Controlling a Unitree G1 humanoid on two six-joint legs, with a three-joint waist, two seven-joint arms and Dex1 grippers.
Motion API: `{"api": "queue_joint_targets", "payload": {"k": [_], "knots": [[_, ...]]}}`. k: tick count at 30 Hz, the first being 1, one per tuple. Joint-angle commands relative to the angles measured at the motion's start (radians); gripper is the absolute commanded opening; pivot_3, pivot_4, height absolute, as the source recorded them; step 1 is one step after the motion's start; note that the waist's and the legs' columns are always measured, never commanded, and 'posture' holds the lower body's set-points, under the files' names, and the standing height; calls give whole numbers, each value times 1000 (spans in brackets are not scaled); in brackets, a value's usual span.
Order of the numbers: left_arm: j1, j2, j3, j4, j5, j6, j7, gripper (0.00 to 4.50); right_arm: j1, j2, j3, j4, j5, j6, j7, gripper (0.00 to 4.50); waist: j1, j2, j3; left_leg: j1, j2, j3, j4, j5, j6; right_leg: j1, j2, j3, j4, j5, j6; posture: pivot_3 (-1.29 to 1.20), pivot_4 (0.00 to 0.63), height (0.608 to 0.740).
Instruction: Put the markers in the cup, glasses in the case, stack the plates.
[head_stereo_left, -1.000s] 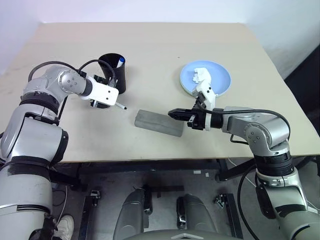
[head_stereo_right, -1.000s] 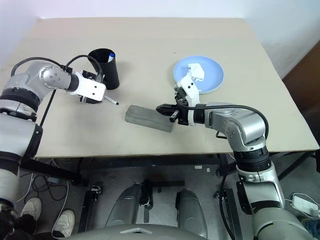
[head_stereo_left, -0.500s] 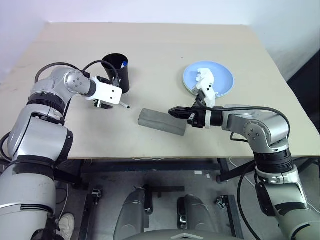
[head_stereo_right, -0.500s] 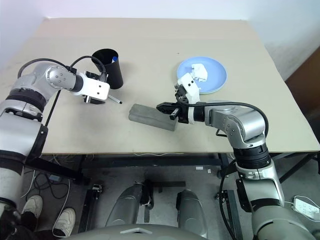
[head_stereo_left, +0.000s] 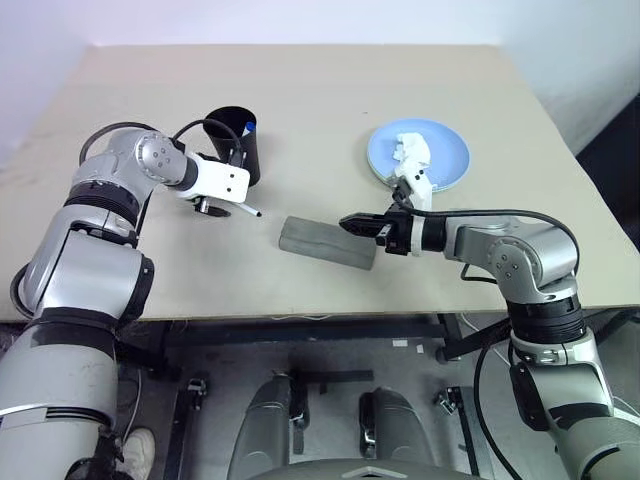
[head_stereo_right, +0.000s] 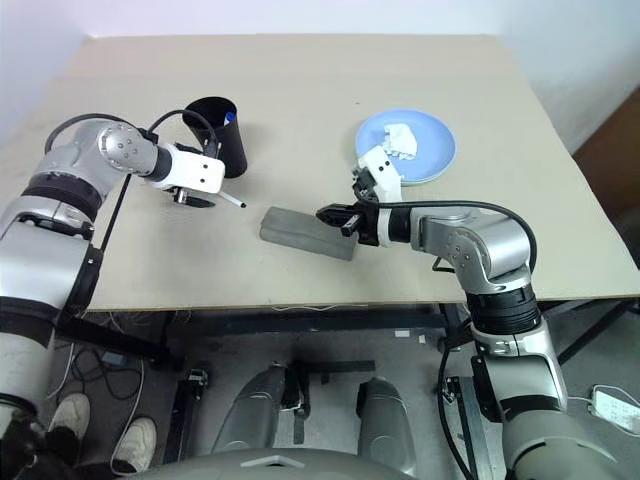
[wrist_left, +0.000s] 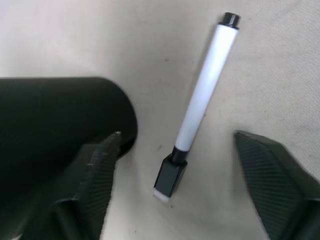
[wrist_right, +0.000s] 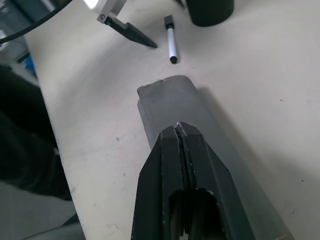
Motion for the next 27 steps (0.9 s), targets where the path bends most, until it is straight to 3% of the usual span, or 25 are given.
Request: {"api": "queue_joint_targets", "payload": {"k": [1, 2, 4, 5, 7, 8, 9, 10, 12, 14, 16, 25, 27], "knots": [[-9, -8, 0, 3, 2, 6, 14, 3056, -19, 7, -28, -14, 19, -2, -3, 0, 1, 0, 0, 0, 0, 3, -1, 7, 27, 0, 6, 1, -4, 8, 14, 0, 150, 707], [-10, -9, -1, 4, 3, 9, 15, 3056, -19, 8, -29, -14, 18, -1, -4, 0, 4, 0, 0, 0, 0, 5, -1, 8, 34, 0, 8, 2, -4, 11, 16, 0, 150, 707], [-13, -9, -6, 5, 9, 14, 21, 3056, -19, 8, -29, -14, 17, -1, -4, 0, 20, -3, -2, 0, 0, 17, -9, 9, 33, -7, 8, 11, -2, 17, 6, 0, 150, 707], [-15, -10, -8, 5, 12, 16, 22, 3056, -19, 7, -30, -13, 17, -1, -3, 0, 27, -6, -4, 1, 0, 27, -21, 14, 28, -13, 7, 13, 4, 21, -6, 0, 150, 707], [-17, -10, -8, 6, 10, 17, 14, 3056, -20, 8, -30, -10, 17, -1, -3, 0, 25, -14, -4, 3, -7, 41, -44, 30, 11, -33, 7, 16, 9, 20, -11, 0, 150, 707], [-18, -11, -7, 6, 9, 19, 9, 3056, -21, 9, -30, -9, 17, 0, -3, 0, 21, -10, -4, 0, -6, 50, -30, 35, -2, -41, -16, 18, 8, 20, -1, 0, 150, 707], [-19, -13, -4, 7, 5, 23, -4, 3056, -22, 10, -29, -8, 16, -1, -4, 0, 17, -5, -4, -9, -3, 20, 11, 18, -33, -43, -26, 8, 12, 21, 8, 0, 150, 707], [-20, -14, -2, 7, 2, 23, -10, 2877, -23, 11, -28, -6, 15, -2, -4, 0, 14, 2, -3, -7, -4, -58, 63, -31, -18, -35, -41, -28, 16, 26, 11, 0, 150, 707], [-22, -17, -2, 7, 4, 26, -5, 2495, -25, 13, -26, -2, 12, -5, -5, 0, 15, 2, -3, 1, -21, -92, 55, -38, 16, -21, -32, -44, -9, 49, 27, 0, 150, 707], [-23, -19, -1, 7, 6, 29, -2, 1819, -24, 12, -25, 0, 10, -7, -5, 0, 19, 2, -3, 3, -22, -94, 51, -35, 20, -19, -23, -33, -22, 64, 47, 0, 150, 707], [-25, -19, -6, 7, 14, 35, 7, 1154, -24, 12, -25, 2, 8, -9, -3, 0, 21, 2, -3, 4, -21, -93, 51, -34, 20, -22, -18, -28, -24, 70, 50, 0, 150, 707], [-28, -14, 0, 9, 17, 49, 4, 1154, -27, 11, -28, 18, 1, -24, 0, 0, 23, 1, -2, 14, -16, -77, 49, -28, 24, -24, -14, -14, -8, 70, 50, 0, 150, 707], [-28, -15, 8, 9, 9, 49, -13, 599, -28, 12, -27, 21, -1, -27, 0, 0, 23, 1, -2, 16, -13, -77, 49, -29, 23, -27, -13, -13, -8, 70, 49, 0, 150, 707]]}}
